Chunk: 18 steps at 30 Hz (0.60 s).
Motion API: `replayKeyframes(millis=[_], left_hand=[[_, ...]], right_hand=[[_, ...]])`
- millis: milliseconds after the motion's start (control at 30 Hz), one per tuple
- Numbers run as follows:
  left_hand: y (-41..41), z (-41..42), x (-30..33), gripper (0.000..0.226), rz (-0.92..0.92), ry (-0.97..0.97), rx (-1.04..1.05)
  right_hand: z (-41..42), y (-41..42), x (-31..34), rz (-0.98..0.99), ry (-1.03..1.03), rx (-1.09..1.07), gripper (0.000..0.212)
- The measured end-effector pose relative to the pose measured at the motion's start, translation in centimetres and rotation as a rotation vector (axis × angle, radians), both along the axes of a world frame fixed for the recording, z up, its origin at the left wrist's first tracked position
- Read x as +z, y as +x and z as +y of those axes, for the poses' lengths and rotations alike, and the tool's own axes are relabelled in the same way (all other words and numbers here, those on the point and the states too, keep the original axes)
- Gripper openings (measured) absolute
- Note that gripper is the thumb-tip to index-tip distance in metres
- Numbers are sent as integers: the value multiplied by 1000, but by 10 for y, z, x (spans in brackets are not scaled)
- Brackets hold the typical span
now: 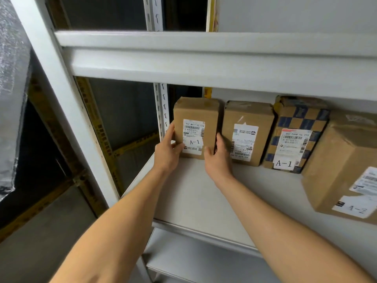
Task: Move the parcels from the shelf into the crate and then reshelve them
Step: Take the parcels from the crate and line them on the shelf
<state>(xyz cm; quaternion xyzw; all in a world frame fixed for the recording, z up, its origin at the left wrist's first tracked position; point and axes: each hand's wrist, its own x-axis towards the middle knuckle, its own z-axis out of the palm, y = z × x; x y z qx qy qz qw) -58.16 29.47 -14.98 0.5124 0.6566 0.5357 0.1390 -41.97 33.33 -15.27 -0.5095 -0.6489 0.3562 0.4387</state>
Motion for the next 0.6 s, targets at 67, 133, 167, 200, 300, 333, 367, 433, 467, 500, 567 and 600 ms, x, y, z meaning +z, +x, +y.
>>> replayKeyframes(millis=[67, 133, 167, 200, 300, 333, 367, 433, 467, 500, 567, 600], left_hand=[[1, 6, -1, 85, 27, 5, -15], [2, 10, -1, 84, 49, 13, -29], [2, 10, -1, 84, 54, 20, -33], [1, 10, -1, 85, 57, 20, -34], [0, 11, 0, 86, 77, 9, -28], [0, 11, 0, 85, 84, 4, -23], [0, 11, 0, 85, 87, 3, -21], [1, 10, 1, 86, 94, 3, -26], [3, 8, 1, 86, 89, -7, -32], [4, 7, 1, 85, 81, -28, -40], [10, 3, 4, 74, 69, -97, -56], [14, 0, 6, 62, 68, -139, -48]], right_hand=[[3, 0, -1, -14, 10, -26, 67], [4, 0, -4, -7, 37, -64, 66], [4, 0, -5, 3, 41, -80, 65], [5, -1, -5, 14, 38, -95, 63], [5, -6, -5, 53, 33, -128, 60], [4, -6, -5, 56, 33, -129, 60], [2, -6, -4, 53, 32, -123, 60], [-2, -3, -2, 51, 33, -93, 63], [-3, -1, -2, 49, 33, -71, 64], [-3, 2, -4, 53, 25, -41, 66], [0, 10, -10, 61, 7, 7, 71], [-4, 16, -7, 73, -8, 27, 70]])
